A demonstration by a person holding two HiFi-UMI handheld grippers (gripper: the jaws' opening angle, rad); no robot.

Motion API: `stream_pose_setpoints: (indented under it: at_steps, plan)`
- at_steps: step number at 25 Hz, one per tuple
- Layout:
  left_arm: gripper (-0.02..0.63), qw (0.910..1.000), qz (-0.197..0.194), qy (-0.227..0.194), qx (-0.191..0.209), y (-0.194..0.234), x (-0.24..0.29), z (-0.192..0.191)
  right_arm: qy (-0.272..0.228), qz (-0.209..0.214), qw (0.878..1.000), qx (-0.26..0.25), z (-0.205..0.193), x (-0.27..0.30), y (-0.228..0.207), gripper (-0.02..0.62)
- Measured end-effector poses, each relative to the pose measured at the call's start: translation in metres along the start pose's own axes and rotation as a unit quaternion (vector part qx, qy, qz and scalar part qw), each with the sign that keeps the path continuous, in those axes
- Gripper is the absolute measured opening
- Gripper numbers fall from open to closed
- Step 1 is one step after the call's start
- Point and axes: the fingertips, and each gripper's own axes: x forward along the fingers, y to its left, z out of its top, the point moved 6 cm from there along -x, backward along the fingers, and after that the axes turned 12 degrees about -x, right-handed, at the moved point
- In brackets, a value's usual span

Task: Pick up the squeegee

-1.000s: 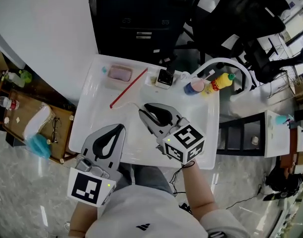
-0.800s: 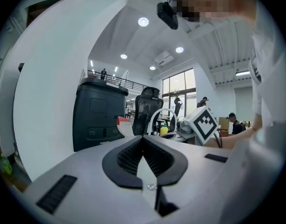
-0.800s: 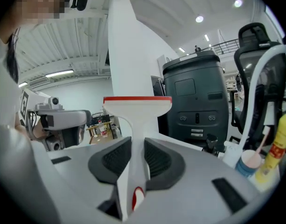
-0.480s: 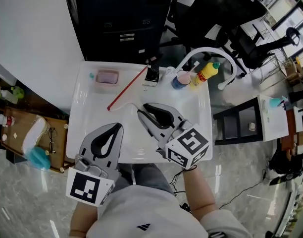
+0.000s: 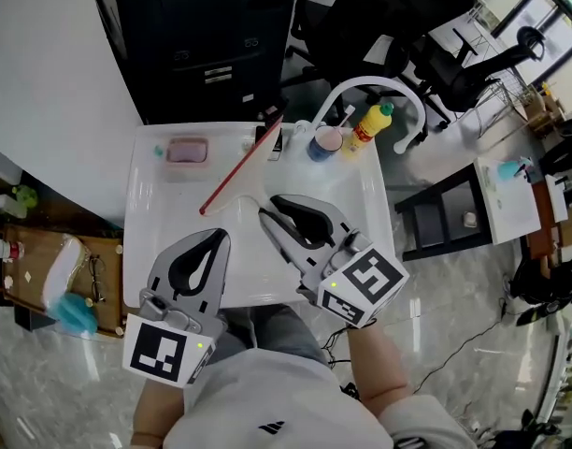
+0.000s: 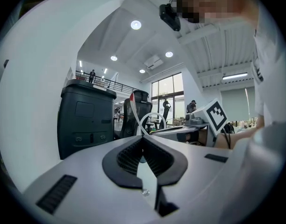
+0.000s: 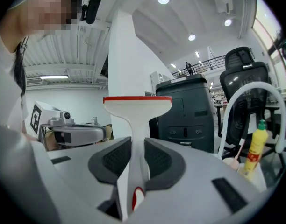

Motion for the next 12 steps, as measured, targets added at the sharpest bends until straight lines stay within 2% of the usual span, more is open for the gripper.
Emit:
stream_pose_setpoints:
  at_steps: [12]
  plan:
    - [0.012, 0.9991, -0.040, 0.003, 0.012, -0.009, 0.004, 0.001, -0.028, -0.038, 0.999, -0.001, 0.010, -0.025, 0.011, 0.095]
